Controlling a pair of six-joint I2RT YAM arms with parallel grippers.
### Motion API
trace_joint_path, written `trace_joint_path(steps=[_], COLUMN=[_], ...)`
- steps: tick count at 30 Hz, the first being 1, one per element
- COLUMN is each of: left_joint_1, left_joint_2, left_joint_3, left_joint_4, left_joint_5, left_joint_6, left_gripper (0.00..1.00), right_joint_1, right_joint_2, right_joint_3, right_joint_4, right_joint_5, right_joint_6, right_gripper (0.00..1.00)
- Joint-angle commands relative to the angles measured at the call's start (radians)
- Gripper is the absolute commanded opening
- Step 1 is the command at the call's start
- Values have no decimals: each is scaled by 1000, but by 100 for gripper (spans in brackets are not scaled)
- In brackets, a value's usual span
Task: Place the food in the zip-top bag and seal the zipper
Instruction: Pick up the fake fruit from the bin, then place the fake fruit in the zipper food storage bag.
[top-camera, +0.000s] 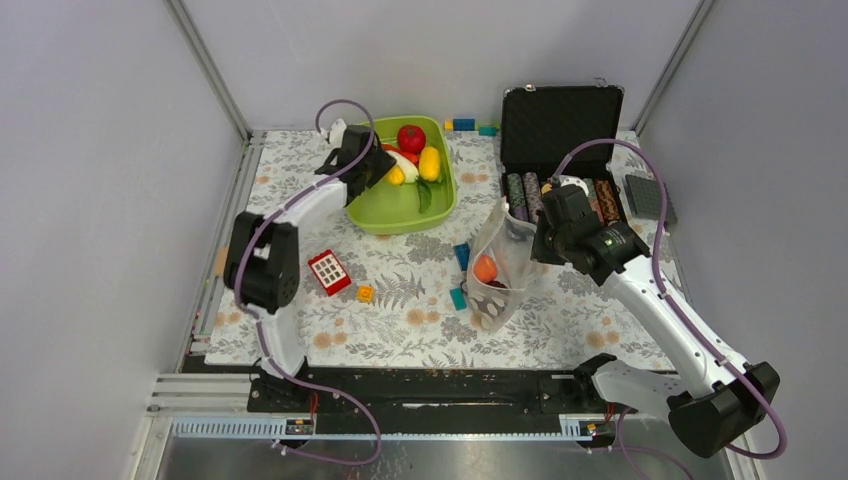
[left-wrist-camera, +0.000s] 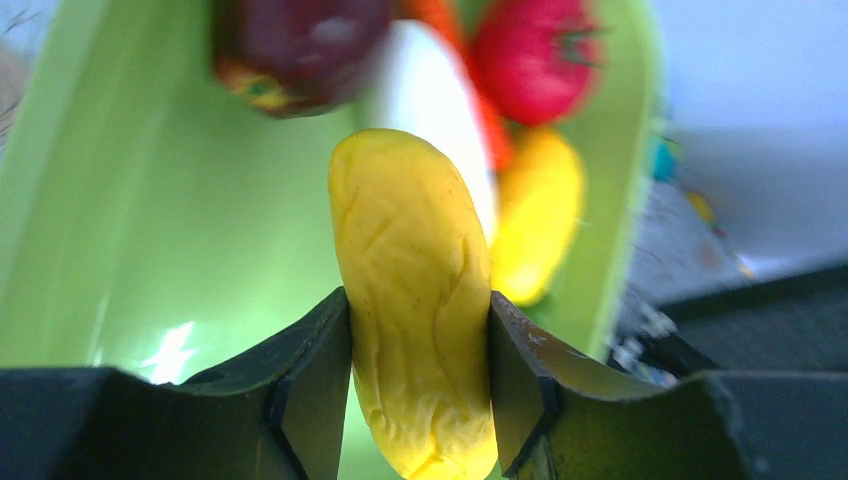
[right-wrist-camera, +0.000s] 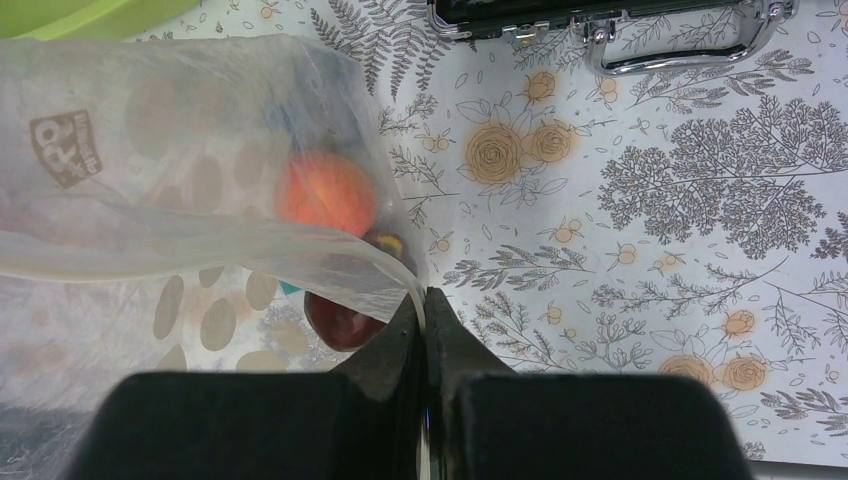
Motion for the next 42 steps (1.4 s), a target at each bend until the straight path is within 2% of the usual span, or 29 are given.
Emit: trace_joint_path(steps=[1,6,11,14,18,24,31,37,40,42], left_joint_1=[-44,-115,-254,-352,-429,-544,-694,-708,-708,-708], left_joint_2=[-217,-406,-582,-645,-677,-676,-590,-535,-532,-540], left_joint_3=[-60,-223,-333,-394,-461,-487,-466,-441,-444,-452], left_joint_4=[205,415,554,636,765,728,727,714,680,672], left_joint_5=[141,339,511,579,677,589,347,248,203,209], left_joint_6=[159,273,442,475,475,572,620,631,636,638], left_gripper=[9,9,11,11,13,19,21,22,36,53], right_joint_1=[-4,-4,-4,-4,-3,-4,-4,-4,-4,-4], right_joint_2=[-19,-19,-27,-36,-48,-59,-73,-83,-90,-92], right_joint_3=[-2,-4,-1,2,-1,1,-6,-5,-8,-8], right_joint_4=[29,39,53,55,63,68,81,80,80,79], right_joint_5=[-14,-71,-133,-143,-174,-206,-244,-250,-246,-239], right_joint_6=[5,5,8,12,15,26,34,36,34,36], right_gripper=[0,0,0,0,0,0,0,0,0,0])
